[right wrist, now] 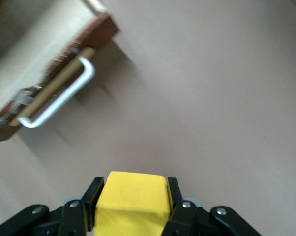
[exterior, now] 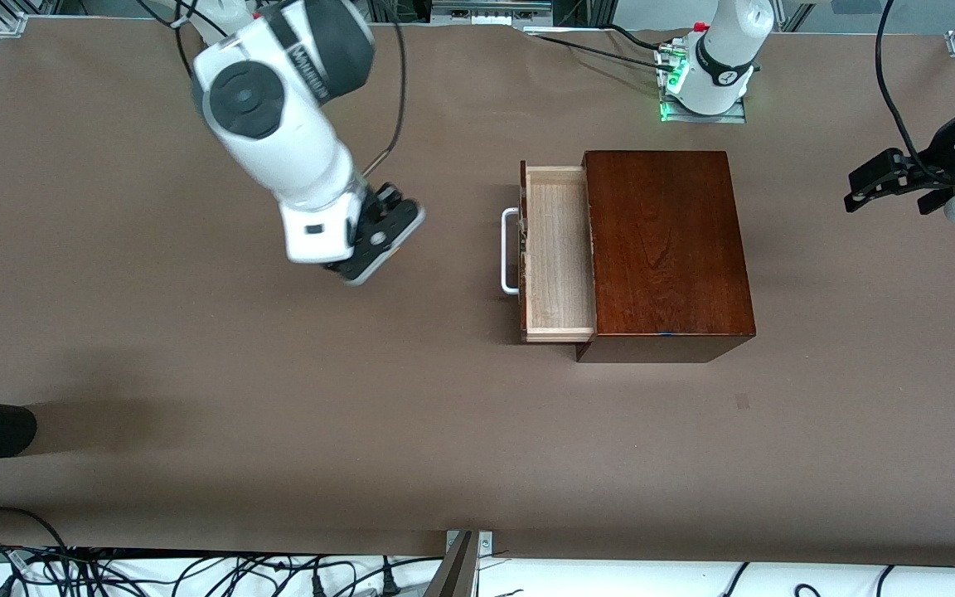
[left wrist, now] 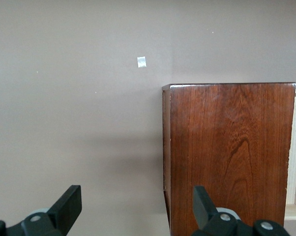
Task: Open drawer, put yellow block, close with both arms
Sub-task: 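Lift the yellow cube with the right gripper and carry it over the drawer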
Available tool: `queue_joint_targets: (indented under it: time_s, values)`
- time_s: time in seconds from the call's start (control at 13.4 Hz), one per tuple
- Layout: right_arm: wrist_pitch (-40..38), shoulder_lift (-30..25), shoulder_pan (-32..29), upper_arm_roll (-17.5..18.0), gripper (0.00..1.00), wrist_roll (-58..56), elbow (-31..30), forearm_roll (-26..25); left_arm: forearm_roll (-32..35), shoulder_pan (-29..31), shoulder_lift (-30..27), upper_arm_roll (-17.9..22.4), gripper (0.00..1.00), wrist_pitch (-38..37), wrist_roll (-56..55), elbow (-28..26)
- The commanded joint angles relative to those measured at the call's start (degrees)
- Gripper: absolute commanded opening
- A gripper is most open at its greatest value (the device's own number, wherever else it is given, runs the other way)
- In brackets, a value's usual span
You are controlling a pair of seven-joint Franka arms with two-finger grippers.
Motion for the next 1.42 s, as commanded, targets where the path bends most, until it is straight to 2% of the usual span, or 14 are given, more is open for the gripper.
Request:
queue_joint_targets:
  time_s: [0.0,0.37,0.67,1.12,1.35]
  values:
    - [-1.55,2.18,5.22,-0.37,0.23,0.82,5.2,-1.55,-0.72,0.57,4.07,-0.31,1.0,-0.57,0.86,4.9]
    - [-0.76,4.91,11.38,-0.45,0.23,4.94,8.73,-1.99,-0.63,0.48,5.48,-0.39,1.0,-0.66,0.68,5.96]
    - [0.03,6.67,13.24,-0.45,0.23,5.22,9.95,-2.6,-0.63,0.48,5.48,-0.48,1.0,-0.75,0.59,5.96]
    - [0.21,15.27,18.68,-0.72,0.21,5.92,19.26,-7.6,-0.63,0.48,5.48,-0.48,1.0,-0.75,0.59,5.96]
    - [2.39,17.39,19.48,-0.72,0.21,5.84,20.33,-9.01,-0.63,0.57,5.48,-0.48,1.0,-0.75,0.59,5.96]
